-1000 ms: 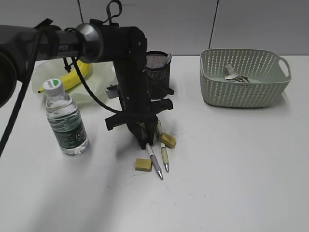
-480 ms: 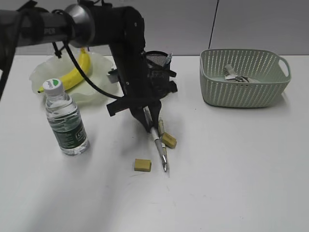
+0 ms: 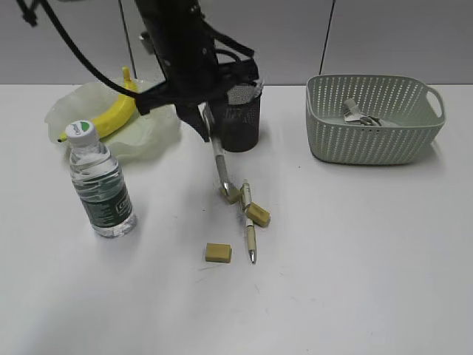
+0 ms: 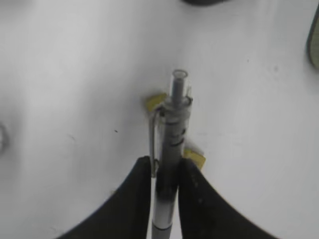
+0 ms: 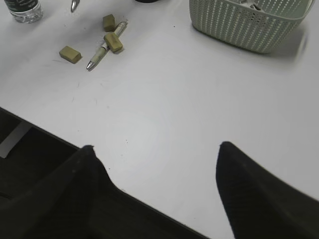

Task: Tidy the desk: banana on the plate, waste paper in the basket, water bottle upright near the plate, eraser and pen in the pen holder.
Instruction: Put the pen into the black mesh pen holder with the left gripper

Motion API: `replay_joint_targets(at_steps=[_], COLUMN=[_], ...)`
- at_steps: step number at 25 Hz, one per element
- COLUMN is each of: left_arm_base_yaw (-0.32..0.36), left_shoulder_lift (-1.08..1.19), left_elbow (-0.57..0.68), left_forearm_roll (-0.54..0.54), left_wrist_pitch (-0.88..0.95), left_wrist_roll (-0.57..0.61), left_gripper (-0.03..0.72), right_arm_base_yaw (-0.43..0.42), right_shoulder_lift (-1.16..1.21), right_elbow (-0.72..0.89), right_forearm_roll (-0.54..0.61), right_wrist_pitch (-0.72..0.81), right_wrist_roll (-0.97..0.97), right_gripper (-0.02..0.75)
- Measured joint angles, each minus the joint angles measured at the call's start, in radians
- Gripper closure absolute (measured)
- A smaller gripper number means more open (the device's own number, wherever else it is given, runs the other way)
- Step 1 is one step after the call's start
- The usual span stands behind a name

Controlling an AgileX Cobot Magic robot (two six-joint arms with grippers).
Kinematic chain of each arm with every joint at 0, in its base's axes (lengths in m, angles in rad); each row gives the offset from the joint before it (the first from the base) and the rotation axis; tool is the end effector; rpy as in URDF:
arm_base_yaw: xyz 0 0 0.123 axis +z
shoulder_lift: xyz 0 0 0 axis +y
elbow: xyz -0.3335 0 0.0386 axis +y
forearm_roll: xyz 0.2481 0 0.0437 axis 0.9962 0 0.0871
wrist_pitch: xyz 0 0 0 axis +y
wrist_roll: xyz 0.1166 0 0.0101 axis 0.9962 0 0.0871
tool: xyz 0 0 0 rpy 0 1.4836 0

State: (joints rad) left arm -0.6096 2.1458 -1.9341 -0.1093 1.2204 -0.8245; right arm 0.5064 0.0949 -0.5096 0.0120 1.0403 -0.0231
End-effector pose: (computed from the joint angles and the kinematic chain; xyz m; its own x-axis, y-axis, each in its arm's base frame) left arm 0.3963 -0.2914 0.2590 -0.9666 -0.2462 -0.0712 -0.2234 0.9456 -0.2364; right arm -0.0167 -0.0079 0.2729 -0.4399 -0.2635 -0.8585 -0.5003 0.8658 -0.0093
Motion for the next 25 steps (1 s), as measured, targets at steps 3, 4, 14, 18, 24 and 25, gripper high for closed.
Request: replay_joint_targets(at_steps=[3,4,14,18,24,25], left_arm_base_yaw=[0.002,0.003,0.005,0.005,0.008,0.009], left_shoulder_lift=[-0.058,-0.076,-0.114,-0.107,-0.057,-0.044], left_elbow=[0.000,0.000,0.000,0.000,0.000,0.000], left_forearm_roll=[0.089,0.109,0.208,0.373,0.464,0.469], left_wrist_pitch=[-0.014,-0.039,-0.486,-0.620,-0.768,-0.784], left_wrist_roll=[0.014,0.015,0.093,0.096,0.097,0.097], left_gripper=[0.569,0.569,0.569,0.569,0.569,0.569], right_arm_base_yaw=[0.000,0.000,0.000,0.000,0.000,0.000], right_shoulder_lift=[0.000,0.000,0.000,0.000,0.000,0.000], right_elbow=[0.000,0.000,0.000,0.000,0.000,0.000], right_forearm_roll=[0.000,0.000,0.000,0.000,0.000,0.000], right_wrist_pitch=[0.000,0.000,0.000,0.000,0.000,0.000], right_wrist_roll=[0.000,0.000,0.000,0.000,0.000,0.000], right_gripper=[0.157,0.157,0.157,0.157,0.157,0.157])
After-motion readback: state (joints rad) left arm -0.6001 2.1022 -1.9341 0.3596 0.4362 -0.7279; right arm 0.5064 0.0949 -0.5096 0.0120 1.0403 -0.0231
